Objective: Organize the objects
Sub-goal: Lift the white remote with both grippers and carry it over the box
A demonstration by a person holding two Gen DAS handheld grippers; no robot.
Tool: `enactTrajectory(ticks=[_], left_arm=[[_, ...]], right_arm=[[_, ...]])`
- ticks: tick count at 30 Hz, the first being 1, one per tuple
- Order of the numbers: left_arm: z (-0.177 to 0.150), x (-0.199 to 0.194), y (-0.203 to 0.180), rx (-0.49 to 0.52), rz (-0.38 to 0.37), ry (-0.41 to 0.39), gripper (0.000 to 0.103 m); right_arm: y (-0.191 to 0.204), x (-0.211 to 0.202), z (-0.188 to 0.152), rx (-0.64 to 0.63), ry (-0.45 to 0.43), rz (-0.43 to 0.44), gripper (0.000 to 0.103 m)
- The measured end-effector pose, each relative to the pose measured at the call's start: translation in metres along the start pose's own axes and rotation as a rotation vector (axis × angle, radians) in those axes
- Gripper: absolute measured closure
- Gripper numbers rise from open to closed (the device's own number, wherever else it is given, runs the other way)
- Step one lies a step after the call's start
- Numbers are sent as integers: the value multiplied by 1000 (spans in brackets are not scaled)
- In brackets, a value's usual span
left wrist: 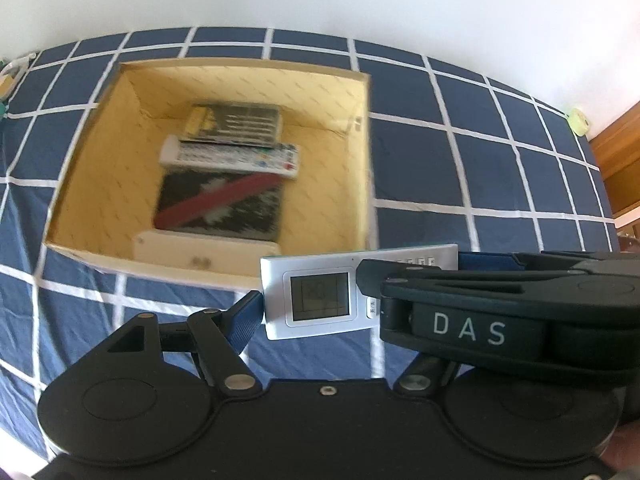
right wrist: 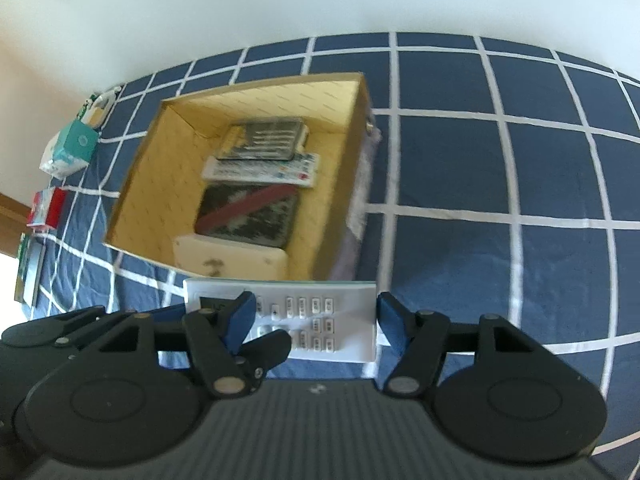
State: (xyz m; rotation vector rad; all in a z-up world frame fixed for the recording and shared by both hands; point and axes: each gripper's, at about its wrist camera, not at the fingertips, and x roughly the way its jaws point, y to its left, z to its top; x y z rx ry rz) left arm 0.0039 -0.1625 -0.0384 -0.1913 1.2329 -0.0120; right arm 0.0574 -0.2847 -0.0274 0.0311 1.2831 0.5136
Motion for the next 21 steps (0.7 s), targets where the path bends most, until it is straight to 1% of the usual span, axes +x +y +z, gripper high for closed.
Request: enactTrajectory(ticks=[5, 11, 16, 21], left_arm=[[13, -4, 33, -1, -3, -6, 33], [32, 4, 66, -3, -13, 0, 33], [52, 21, 88, 1, -24, 20, 33], [74, 46, 103, 23, -33, 50, 33]], right_arm=[[34, 13, 10, 4, -13, -2, 37], [65, 33, 30, 1, -8, -10, 37], [80, 55, 47, 7, 4, -18, 37], [84, 82, 66, 34, 24, -27, 37]])
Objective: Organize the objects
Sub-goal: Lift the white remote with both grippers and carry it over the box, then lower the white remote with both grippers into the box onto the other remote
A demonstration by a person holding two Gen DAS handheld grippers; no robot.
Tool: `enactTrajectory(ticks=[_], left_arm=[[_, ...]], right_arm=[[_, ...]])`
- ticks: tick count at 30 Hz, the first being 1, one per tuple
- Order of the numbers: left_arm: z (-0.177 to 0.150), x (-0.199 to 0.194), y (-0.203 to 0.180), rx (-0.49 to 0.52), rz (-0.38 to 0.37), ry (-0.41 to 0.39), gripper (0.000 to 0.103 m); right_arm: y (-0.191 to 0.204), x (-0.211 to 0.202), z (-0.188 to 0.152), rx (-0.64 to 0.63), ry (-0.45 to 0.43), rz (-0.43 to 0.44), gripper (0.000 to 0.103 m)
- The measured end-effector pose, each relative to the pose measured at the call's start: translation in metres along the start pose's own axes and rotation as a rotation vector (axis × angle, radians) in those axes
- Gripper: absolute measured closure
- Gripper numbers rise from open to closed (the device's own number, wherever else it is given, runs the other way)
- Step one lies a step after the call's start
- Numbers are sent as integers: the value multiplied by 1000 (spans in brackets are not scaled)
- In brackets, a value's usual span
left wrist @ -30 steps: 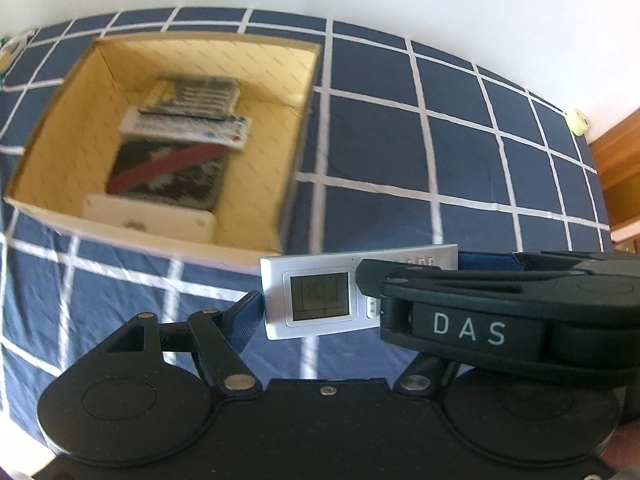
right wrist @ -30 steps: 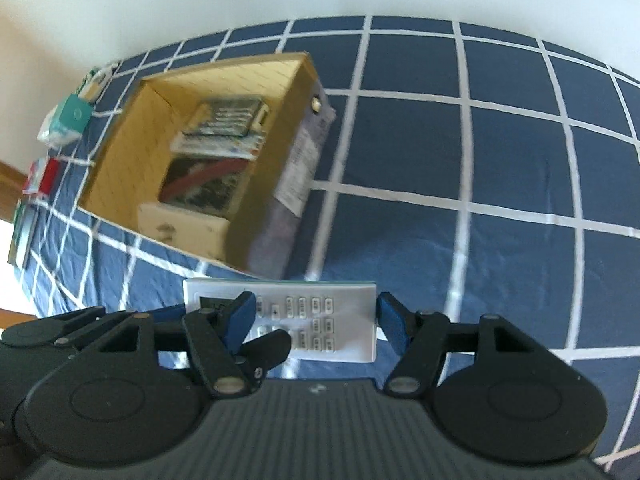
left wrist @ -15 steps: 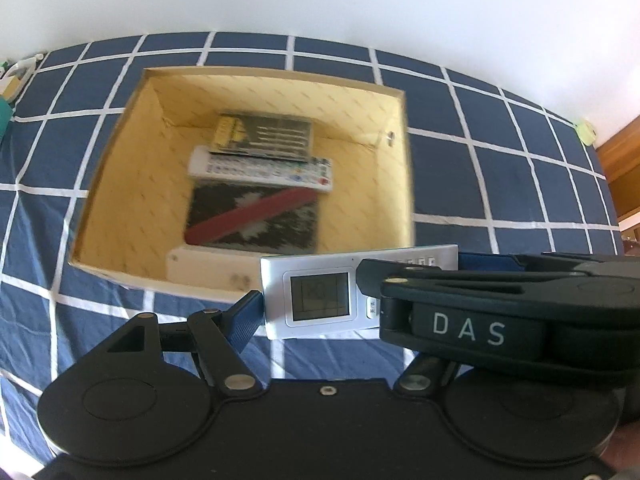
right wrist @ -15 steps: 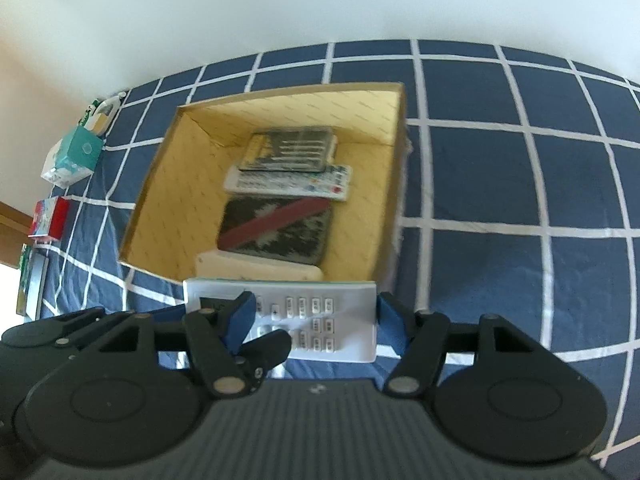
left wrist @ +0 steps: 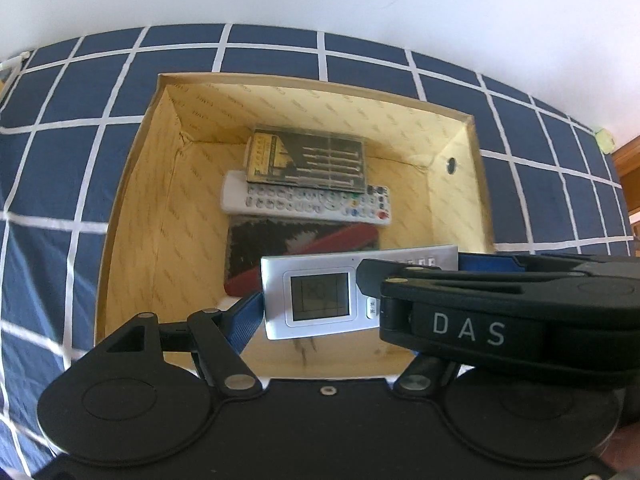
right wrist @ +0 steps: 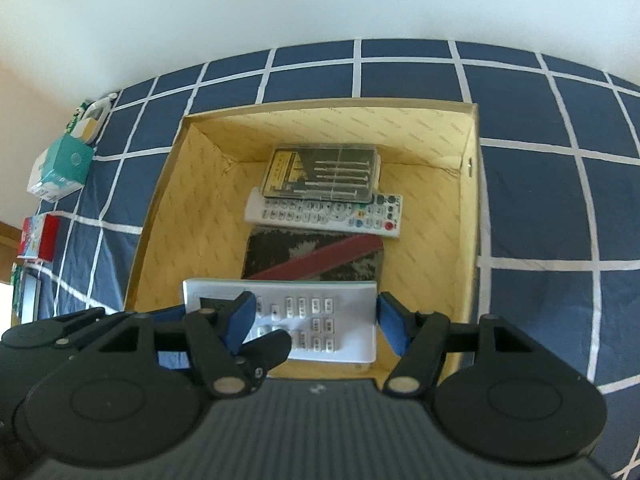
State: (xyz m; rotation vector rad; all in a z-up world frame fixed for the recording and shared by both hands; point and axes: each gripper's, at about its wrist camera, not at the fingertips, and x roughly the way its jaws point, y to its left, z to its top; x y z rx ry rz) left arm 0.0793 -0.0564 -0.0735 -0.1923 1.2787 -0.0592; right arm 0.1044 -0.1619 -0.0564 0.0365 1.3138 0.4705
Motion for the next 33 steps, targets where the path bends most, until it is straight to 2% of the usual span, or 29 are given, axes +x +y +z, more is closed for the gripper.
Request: enactTrajectory(ticks=[9, 17, 33], left_arm=[[38, 50, 18, 50, -14, 71, 33], [57, 85, 28, 57, -36, 102, 33], [71, 113, 40, 60, -50, 140, 33]], right_arm=[[-9, 52, 30, 76, 33, -13, 37], [-17, 89, 49, 109, 58, -29, 37], [-23, 125, 63, 139, 98, -34, 36]])
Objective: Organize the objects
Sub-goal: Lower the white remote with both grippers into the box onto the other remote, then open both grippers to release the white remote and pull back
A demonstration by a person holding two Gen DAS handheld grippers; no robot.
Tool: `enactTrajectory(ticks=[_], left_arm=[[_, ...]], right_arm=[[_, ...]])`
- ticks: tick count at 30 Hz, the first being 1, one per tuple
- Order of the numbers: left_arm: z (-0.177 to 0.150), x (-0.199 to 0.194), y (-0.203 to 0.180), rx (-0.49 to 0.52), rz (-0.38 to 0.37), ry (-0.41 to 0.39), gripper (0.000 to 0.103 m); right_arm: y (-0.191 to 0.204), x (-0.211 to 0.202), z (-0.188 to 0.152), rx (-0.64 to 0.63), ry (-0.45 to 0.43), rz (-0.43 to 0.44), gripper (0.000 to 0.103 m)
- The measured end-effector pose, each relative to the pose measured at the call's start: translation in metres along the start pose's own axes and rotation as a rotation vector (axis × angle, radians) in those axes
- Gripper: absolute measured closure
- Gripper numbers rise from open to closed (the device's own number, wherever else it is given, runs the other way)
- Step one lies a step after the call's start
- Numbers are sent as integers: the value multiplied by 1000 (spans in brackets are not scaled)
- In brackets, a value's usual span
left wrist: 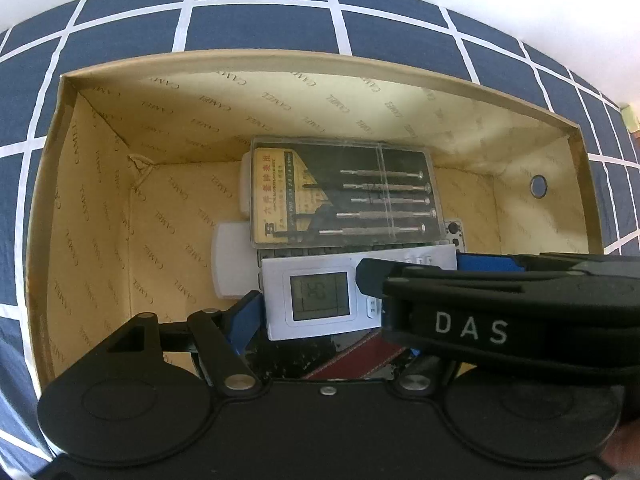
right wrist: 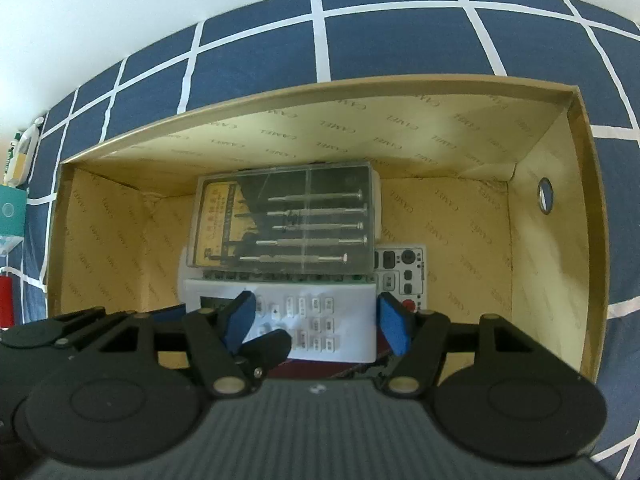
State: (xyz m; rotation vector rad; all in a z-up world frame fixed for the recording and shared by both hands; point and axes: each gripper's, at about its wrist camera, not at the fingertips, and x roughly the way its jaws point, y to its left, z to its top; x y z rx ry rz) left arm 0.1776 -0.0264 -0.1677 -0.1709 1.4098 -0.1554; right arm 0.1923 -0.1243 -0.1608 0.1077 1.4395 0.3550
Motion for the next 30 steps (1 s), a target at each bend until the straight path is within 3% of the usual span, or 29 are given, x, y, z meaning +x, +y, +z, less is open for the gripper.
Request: enactTrajectory(ticks=[16, 30], left_arm=[[-10, -23, 0, -9, 67, -43, 26], [-51, -90, -1, -59, 154, -139, 10]], right_arm=[[0, -13, -2, -13, -27, -9, 36], [-14, -88, -39, -30, -123, -49, 31]])
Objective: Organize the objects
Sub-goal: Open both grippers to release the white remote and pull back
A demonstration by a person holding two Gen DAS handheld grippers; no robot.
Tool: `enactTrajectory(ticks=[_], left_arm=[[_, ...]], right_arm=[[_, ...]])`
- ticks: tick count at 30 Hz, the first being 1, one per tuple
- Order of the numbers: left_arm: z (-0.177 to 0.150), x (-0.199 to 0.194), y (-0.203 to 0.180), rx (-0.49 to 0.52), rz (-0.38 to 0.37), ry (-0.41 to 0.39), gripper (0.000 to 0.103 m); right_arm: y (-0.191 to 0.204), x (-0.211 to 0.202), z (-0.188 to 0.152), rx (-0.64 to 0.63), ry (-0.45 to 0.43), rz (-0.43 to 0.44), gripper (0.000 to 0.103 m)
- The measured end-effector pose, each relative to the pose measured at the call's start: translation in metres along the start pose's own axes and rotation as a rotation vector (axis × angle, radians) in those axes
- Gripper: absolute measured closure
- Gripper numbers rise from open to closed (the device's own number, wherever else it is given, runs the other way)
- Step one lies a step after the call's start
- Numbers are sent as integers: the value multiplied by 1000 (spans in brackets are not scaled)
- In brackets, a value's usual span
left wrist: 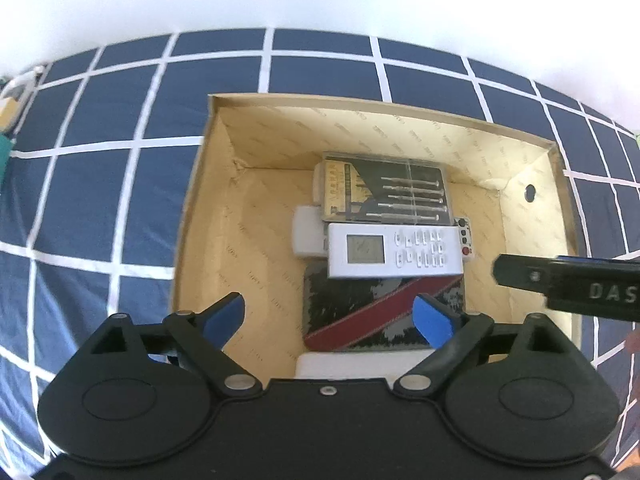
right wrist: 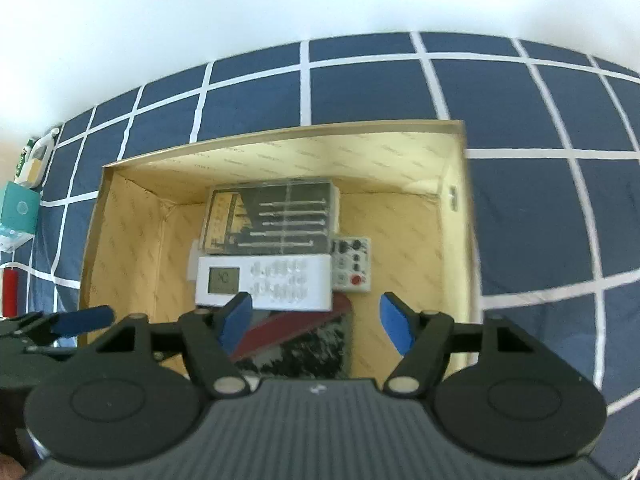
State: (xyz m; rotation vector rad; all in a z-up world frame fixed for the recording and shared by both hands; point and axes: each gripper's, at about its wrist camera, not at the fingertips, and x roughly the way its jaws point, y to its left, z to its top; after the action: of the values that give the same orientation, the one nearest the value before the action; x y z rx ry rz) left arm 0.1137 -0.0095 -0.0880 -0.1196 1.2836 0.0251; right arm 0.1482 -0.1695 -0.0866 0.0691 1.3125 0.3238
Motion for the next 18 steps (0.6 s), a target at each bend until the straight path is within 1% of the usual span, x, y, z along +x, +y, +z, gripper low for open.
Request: enactTrajectory(ticks=[4, 6, 8, 14, 18], left_arm=[[-10, -18, 1, -9, 13, -21, 8], [-16, -27, 2, -11, 16, -31, 3], [-20, -35, 1, -6, 30, -45, 0], [-33, -53, 2, -5, 44, -67, 0], [-40, -60, 1, 2, 53, -74, 0]], right_arm=[[-7, -22, -13, 10, -26, -15, 24], [-10, -32, -20, 16, -37, -20, 20], [-12, -41, -27, 17, -44, -23, 15], [-16, -62, -46, 17, -64, -27, 3], [-16, -70, -59, -4, -70, -49, 0]])
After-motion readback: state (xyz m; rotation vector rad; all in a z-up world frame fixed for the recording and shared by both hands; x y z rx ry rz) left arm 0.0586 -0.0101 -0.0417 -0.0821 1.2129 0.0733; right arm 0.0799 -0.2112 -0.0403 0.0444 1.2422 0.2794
